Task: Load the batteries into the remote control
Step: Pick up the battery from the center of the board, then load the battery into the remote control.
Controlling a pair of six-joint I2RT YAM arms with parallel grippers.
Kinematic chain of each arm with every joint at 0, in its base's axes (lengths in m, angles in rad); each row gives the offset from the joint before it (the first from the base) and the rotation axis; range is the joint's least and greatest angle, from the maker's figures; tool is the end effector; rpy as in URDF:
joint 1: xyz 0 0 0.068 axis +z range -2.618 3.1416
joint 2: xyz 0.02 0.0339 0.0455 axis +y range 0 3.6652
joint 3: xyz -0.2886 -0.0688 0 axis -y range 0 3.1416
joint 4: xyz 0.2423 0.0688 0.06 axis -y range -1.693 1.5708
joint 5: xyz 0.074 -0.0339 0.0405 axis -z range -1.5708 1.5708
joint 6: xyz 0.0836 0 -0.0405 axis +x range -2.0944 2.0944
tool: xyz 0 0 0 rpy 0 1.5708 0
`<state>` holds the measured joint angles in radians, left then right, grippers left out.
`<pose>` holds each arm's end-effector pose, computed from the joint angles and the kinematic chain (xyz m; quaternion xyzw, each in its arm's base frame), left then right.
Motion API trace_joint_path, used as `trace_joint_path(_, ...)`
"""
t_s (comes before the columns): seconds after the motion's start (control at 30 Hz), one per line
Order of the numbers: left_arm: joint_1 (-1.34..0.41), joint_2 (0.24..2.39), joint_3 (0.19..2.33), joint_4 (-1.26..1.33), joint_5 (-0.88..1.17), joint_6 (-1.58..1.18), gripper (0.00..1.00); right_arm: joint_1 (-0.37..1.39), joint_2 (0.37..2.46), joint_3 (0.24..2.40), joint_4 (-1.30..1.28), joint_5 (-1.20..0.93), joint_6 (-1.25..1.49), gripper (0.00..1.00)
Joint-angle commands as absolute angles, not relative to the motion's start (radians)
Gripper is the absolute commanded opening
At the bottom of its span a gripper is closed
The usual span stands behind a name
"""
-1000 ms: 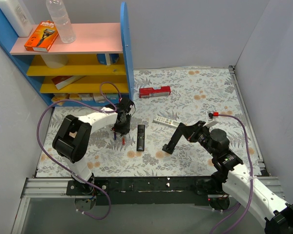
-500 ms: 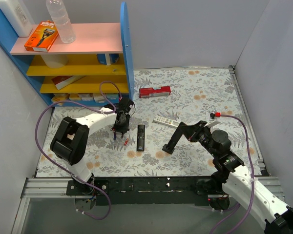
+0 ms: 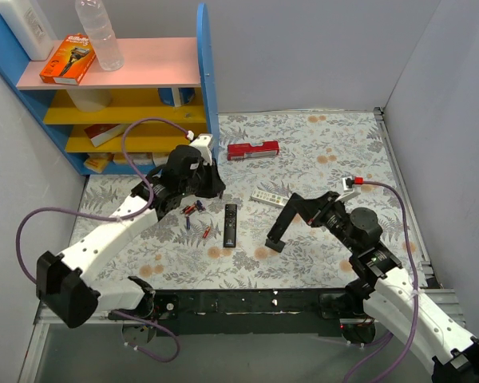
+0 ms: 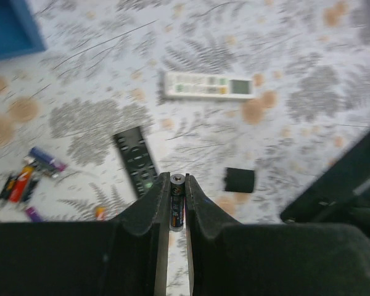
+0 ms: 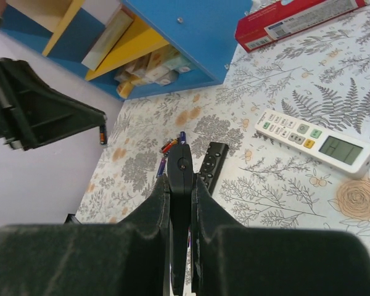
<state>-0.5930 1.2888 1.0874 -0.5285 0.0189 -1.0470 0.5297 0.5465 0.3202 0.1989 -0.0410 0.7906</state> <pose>0.2533 -0.1726 0.2959 -0.2017 0.8903 -0.3043 0.2721 0.1540 0.0942 0.2633 0.0790 0.7123 0.4392 0.5417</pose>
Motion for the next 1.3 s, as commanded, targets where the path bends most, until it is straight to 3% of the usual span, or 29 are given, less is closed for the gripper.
trace_joint_path(0.0,-0.699,1.151,1.080,-0.346,0.146,-1.129,0.00,0.523,0.561,0.399,0.288,-0.080,0.822,0.01)
trace_joint_path(0.37,-0.935,1.147,1.060,-0.175,0.077,-1.195,0.00,0.522,0.571,0.439,0.350,-0.092,0.911,0.01)
trace_joint_path(0.83,-1.150,1.213,1.078,-0.178,-0.222,-1.026,0.00,0.522,0.558,0.453,0.362,-0.101,0.927,0.01)
trace_joint_path(1.27,-1.215,1.244,1.052,-0.135,-0.371,-0.937,0.00,0.522,0.563,0.460,0.367,-0.106,0.928,0.01)
